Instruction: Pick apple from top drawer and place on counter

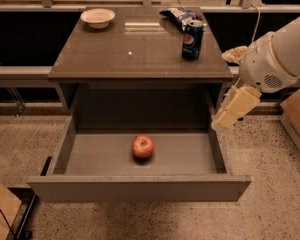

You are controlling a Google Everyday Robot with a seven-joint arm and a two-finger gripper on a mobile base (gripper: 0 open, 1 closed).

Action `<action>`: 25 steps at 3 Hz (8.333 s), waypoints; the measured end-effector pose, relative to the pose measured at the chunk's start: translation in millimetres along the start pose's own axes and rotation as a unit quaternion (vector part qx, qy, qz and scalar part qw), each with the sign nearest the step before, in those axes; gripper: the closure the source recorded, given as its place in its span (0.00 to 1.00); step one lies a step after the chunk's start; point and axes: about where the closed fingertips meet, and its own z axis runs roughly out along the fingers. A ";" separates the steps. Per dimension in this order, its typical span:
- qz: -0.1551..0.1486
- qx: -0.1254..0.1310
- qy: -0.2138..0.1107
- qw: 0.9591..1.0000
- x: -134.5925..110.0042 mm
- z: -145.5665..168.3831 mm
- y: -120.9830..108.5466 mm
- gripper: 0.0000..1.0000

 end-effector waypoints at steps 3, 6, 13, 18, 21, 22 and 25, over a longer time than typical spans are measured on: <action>0.060 -0.054 -0.100 0.992 -2.8 147.3 44.6 0.00; 0.077 -0.061 -0.121 0.988 -12.7 195.2 49.4 0.00; 0.124 -0.097 -0.180 0.971 -15.3 305.3 72.2 0.93; -0.040 -0.013 -0.233 0.972 -123.0 55.4 -61.8 1.00; 0.027 -0.002 -0.228 0.973 -115.1 138.3 -133.2 1.00; 0.048 -0.021 -0.221 0.974 -105.2 170.3 -153.8 1.00; 0.057 -0.050 -0.234 0.969 -113.7 227.7 -203.3 0.61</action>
Offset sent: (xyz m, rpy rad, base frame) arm 0.0209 0.0861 -0.1408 0.2498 0.0285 0.0416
